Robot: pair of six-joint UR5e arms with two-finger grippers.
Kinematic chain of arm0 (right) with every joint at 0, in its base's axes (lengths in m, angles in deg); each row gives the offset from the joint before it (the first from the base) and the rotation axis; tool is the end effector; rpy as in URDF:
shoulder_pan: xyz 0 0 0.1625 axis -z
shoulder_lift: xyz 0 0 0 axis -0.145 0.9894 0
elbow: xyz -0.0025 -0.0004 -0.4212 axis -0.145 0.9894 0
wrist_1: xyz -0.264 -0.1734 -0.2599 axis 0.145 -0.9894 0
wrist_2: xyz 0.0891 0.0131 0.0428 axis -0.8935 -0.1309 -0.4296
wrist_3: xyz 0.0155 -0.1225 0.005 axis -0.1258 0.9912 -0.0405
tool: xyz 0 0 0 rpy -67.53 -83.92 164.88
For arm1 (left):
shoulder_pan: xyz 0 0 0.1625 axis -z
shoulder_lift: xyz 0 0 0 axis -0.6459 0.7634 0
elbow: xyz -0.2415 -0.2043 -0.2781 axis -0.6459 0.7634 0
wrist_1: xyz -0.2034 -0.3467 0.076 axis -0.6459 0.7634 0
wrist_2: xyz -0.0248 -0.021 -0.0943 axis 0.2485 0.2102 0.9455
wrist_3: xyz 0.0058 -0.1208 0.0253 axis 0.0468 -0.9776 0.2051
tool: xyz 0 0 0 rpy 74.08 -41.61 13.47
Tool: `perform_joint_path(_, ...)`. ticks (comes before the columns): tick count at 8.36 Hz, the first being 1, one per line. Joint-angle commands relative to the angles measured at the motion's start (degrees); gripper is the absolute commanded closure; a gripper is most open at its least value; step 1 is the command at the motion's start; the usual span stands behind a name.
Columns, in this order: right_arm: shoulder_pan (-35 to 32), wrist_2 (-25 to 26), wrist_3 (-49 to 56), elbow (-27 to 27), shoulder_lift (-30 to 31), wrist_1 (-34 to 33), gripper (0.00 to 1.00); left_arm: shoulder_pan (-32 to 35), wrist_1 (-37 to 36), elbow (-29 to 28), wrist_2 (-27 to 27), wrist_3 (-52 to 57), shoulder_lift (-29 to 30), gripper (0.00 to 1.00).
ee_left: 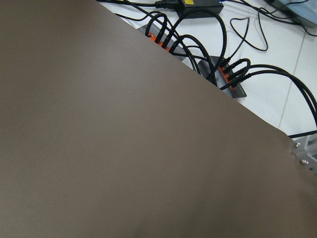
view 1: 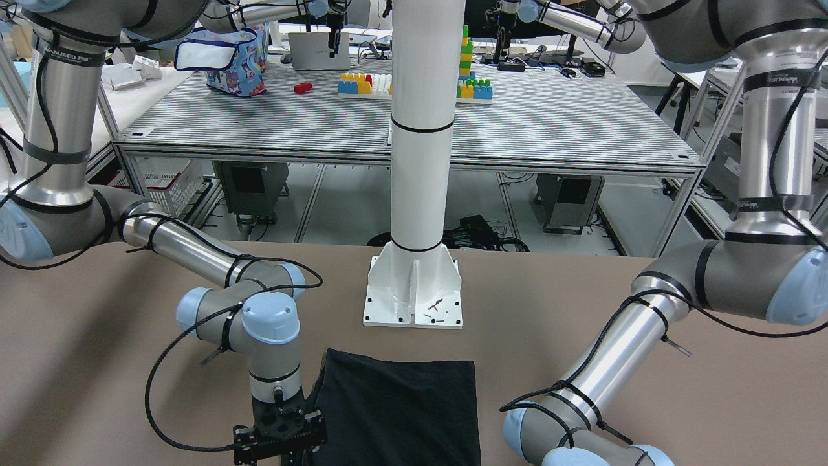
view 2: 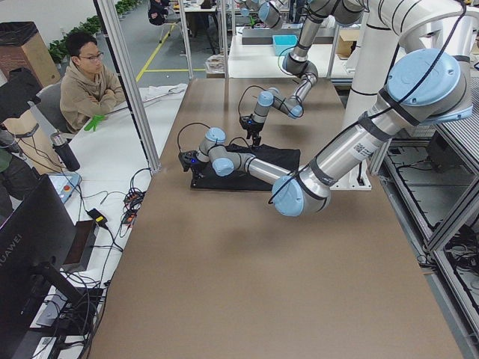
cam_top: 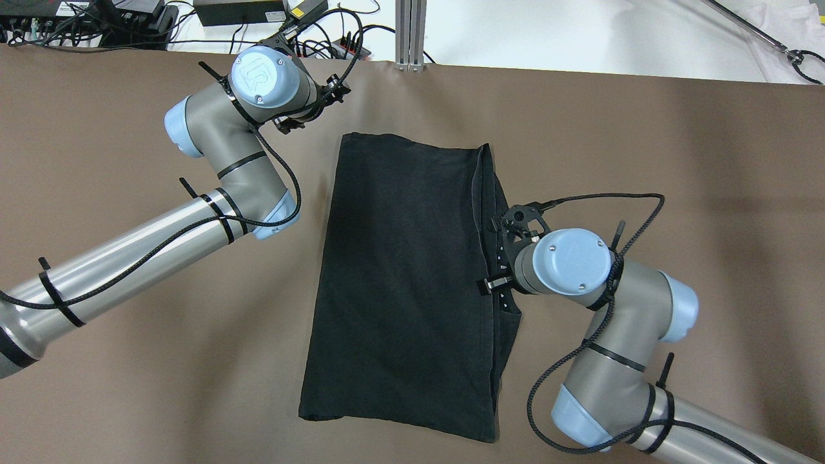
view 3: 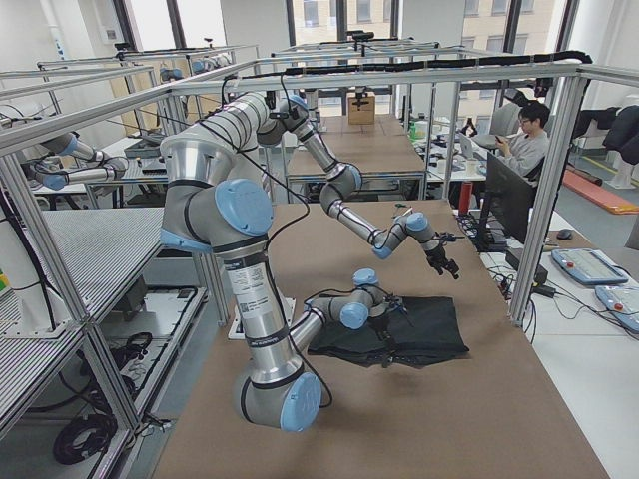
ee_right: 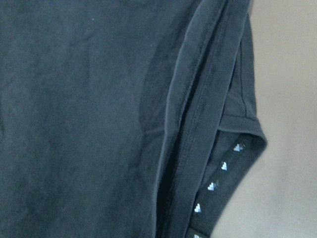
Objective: Fold clothes
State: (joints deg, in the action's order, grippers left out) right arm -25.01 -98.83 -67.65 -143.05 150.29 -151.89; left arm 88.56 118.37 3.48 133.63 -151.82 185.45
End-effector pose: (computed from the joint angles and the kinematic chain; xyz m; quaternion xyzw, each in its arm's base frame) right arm -0.5031 -0.4745 0.3206 0.2008 -0.3412 -0.0922 0.9137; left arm 0.4809 -0.7259 0.2607 0.1447 0.4500 -0.3724 0.7987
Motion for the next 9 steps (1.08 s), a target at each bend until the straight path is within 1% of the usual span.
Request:
perform_joint_path(1,-0.49,3.69,-1.77,8.77,-4.91,2.63,0.05,-0.07,0.00,0.03,0.00,0.00,0.01,0.00)
perform_joint_path(2,-3.19,3.27,-0.38,11.14,-4.74,5.08,0.05,-0.07,0.00,0.03,0.00,0.00,0.09,0.00)
perform_joint_path(3,-5.22,2.49,4.08,12.90,-4.31,6.93,0.05,0.02,0.00,0.03,0.00,0.00,0.01,0.00)
perform_joint_path(4,-6.80,1.70,6.30,14.14,-3.87,7.21,0.05,-0.07,0.00,0.03,0.00,0.00,0.01,0.00)
perform_joint_path(5,-7.78,0.99,6.58,14.94,-2.47,8.95,0.05,-0.07,0.00,0.12,-0.09,-0.44,0.01,0.00)
perform_joint_path(6,-9.61,-4.76,6.84,14.60,-2.37,9.49,0.05,-0.07,0.00,0.12,-0.09,-0.44,-0.08,0.00)
perform_joint_path(7,-9.89,-6.90,5.98,13.98,-4.46,8.72,0.05,-0.07,0.00,0.29,-0.09,-0.44,-0.08,0.00)
perform_joint_path(8,-9.90,-7.10,2.31,11.54,-5.26,6.53,0.05,-0.07,0.00,1.16,-0.09,-0.79,-0.69,0.00)
perform_joint_path(9,-9.03,-7.10,-8.69,8.91,-4.92,5.38,0.05,-0.16,-0.09,2.91,-0.44,-2.10,-1.65,0.00)
